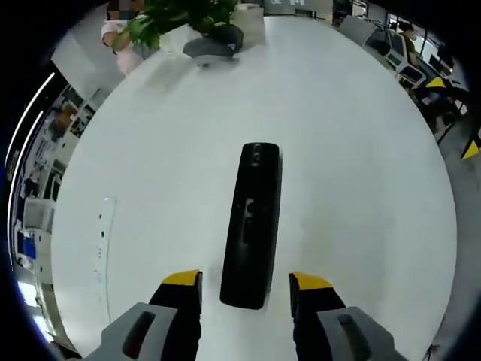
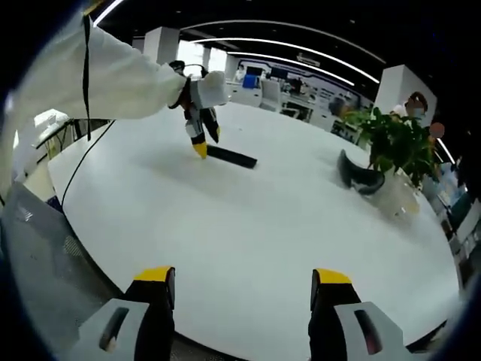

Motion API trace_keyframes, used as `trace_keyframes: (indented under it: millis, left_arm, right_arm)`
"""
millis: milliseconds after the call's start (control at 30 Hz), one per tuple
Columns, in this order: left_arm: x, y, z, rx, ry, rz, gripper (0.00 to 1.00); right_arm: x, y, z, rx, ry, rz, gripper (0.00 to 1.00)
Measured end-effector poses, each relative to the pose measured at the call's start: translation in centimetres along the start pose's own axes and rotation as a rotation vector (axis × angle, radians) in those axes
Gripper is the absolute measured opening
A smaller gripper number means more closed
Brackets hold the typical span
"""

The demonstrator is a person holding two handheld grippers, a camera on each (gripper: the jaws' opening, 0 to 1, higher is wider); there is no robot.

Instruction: Press the specified remote control buttons in sequence, fully releasing each button before pressing the next.

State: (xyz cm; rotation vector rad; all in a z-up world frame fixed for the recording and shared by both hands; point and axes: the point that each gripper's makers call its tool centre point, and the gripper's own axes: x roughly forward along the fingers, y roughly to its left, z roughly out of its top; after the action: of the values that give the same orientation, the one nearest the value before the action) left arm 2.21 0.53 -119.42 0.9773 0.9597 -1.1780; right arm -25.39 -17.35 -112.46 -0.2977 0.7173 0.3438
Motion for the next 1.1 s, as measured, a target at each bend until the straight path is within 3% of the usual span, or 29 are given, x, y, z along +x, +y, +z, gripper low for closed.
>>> trace_keyframes:
  millis: [100, 133, 367, 567, 1100]
  left_arm:
    - [0.2, -1.5, 0.0, 0.006, 0.022, -0.111, 0.35]
    - [0.2, -0.9, 0.0, 0.005, 0.028, -0.086, 0.32]
    - [0.1, -2.0, 0.1, 0.034, 0.031, -0.081, 0.24]
    - [-0.1, -2.3, -0.1, -0.026, 0.027, -0.057, 0.23]
    - [-0.6, -6.5, -0.3, -0.067, -0.005, -0.048, 0.23]
  right_arm:
    - [0.0, 0.0, 0.0, 0.002, 0.0, 0.001, 0.72]
    - [0.0, 0.1, 0.0, -0.001, 0.0, 0.004, 0.72]
    - [0.0, 0.4, 0.0, -0.005, -0.001, 0.017, 0.72]
    - [0.0, 0.5, 0.1, -0.011, -0.008, 0.021, 0.72]
    - [-0.2, 0.4, 0.5, -0.008, -0.028, 0.022, 0.71]
